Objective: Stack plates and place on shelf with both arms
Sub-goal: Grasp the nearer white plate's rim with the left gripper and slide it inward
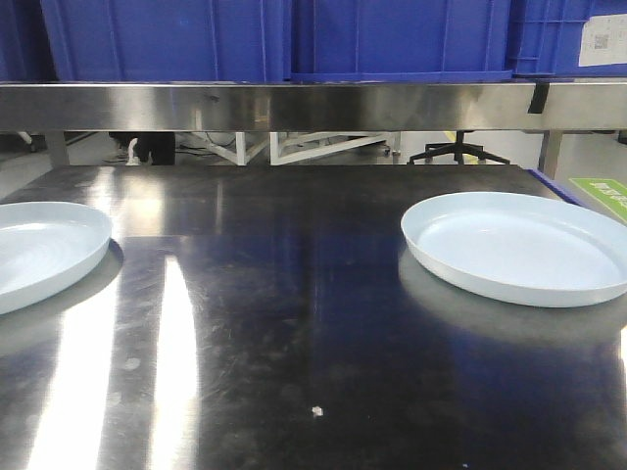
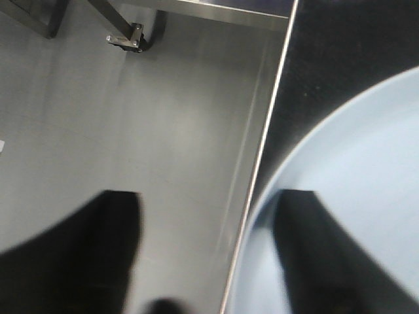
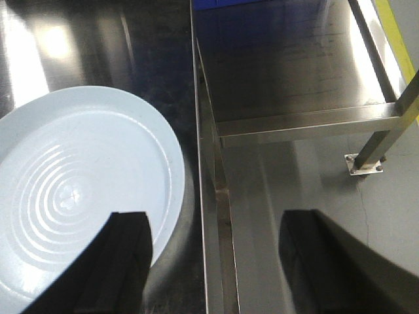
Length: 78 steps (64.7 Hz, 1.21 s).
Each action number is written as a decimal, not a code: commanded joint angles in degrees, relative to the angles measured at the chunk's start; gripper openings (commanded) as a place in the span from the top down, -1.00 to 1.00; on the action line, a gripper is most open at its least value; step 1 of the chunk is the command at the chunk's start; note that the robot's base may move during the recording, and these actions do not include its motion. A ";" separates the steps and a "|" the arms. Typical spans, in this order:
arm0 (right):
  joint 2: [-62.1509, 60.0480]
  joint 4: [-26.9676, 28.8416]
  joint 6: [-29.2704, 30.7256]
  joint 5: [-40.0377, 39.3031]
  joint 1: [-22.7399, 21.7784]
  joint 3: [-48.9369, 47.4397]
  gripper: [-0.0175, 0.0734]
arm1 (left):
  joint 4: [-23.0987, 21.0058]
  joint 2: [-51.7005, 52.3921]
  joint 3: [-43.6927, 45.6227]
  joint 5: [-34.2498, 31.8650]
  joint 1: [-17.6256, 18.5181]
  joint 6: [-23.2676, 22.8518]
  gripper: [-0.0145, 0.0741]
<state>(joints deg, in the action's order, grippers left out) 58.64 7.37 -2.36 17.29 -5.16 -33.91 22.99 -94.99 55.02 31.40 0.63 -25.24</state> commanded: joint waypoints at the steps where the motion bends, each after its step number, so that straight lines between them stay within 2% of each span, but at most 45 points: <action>1: -0.43 -0.52 0.42 -3.50 0.01 -2.11 -0.55 | -0.42 1.33 0.95 -0.18 -0.24 -0.25 0.55; 6: -0.43 -0.52 0.42 -3.50 0.01 -2.11 -0.55 | -2.06 1.33 0.95 -0.71 -0.24 -0.13 0.38; 18: -0.43 -0.52 0.42 -3.57 0.01 -2.11 -0.55 | -5.89 2.22 1.46 -0.92 0.81 -0.13 0.42; 33: -0.43 -0.52 0.42 -3.57 0.01 -2.11 -0.55 | -7.35 7.38 6.74 0.30 6.11 -0.13 0.42; 42: -0.43 -0.52 0.42 -3.57 0.01 -2.11 -0.55 | -10.03 9.99 11.22 0.83 10.69 -0.05 0.42; 49: -0.43 -0.52 0.42 -3.51 0.01 -2.11 -0.55 | -12.01 10.53 14.20 0.83 15.93 -0.05 0.42; 63: -0.43 -0.52 0.42 -2.98 0.01 -2.11 -0.55 | -14.08 9.85 14.91 -4.15 26.02 -0.05 0.43; 71: -0.43 -0.52 0.42 -2.57 0.01 -2.11 -0.55 | -14.86 7.76 14.91 -4.87 29.66 -0.05 0.43; 78: -0.43 -0.52 0.42 -2.04 0.01 -2.11 -0.55 | -14.86 5.34 14.91 -5.42 31.41 -0.05 0.42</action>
<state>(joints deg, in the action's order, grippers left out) 58.64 7.37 -2.36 18.47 -5.16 -33.91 8.42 -90.10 68.00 30.15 30.54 -25.03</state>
